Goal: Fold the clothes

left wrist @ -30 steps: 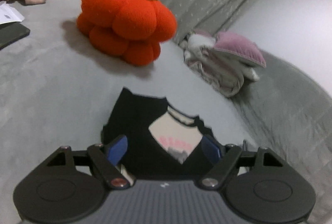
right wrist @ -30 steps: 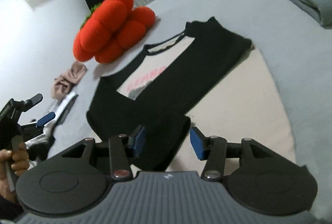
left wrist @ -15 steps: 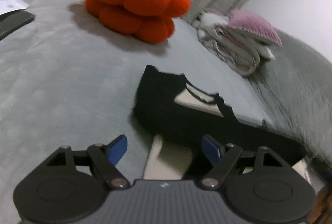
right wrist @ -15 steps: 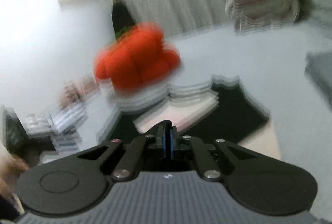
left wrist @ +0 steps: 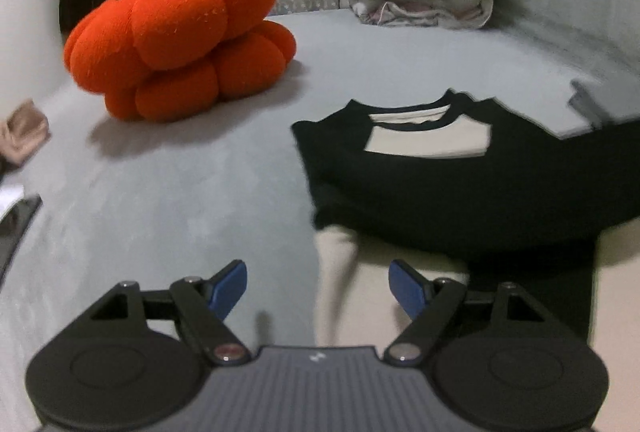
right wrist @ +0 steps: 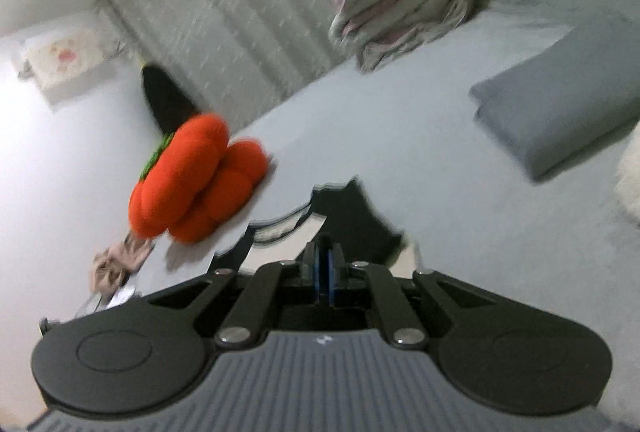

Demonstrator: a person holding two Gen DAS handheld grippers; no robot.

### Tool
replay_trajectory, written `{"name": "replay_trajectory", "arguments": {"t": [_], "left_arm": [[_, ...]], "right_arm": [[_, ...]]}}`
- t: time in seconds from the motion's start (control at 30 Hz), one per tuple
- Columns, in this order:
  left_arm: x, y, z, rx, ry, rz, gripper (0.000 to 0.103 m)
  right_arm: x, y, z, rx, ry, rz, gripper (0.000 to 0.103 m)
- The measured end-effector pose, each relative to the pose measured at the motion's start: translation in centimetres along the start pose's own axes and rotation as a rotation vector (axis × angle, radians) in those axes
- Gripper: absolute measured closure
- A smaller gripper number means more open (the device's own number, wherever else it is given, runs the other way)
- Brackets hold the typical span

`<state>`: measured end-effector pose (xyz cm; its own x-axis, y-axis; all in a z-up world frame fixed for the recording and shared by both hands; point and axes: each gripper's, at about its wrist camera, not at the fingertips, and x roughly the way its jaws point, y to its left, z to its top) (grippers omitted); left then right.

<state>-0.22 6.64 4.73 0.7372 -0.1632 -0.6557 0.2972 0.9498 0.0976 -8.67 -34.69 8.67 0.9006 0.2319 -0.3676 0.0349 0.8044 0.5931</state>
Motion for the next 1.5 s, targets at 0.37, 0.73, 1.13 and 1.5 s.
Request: {"name": "replay_trajectory", "arguments": {"t": [0.37, 0.73, 1.13, 1.5], "left_arm": [[4.7, 0.2, 1.9, 0.042, -0.012, 0.130, 0.031], [4.7, 4.3, 0.6, -0.133, 0.071, 0.209, 0.056], [3.8, 4.5, 1.7, -0.329, -0.010, -0.142, 0.048], [6.3, 4.2, 1.3, -0.428, 0.029, -0.177, 0.084]], "right_arm": [[-0.6, -0.6, 0.0, 0.056, -0.028, 0.001, 0.097], [1.6, -3.5, -2.0, 0.313, 0.214, 0.095, 0.089], [0.9, 8.8, -7.4, -0.778, 0.197, -0.051, 0.036], [2.8, 10.7, -12.5, -1.076, 0.304, -0.126, 0.087]]}}
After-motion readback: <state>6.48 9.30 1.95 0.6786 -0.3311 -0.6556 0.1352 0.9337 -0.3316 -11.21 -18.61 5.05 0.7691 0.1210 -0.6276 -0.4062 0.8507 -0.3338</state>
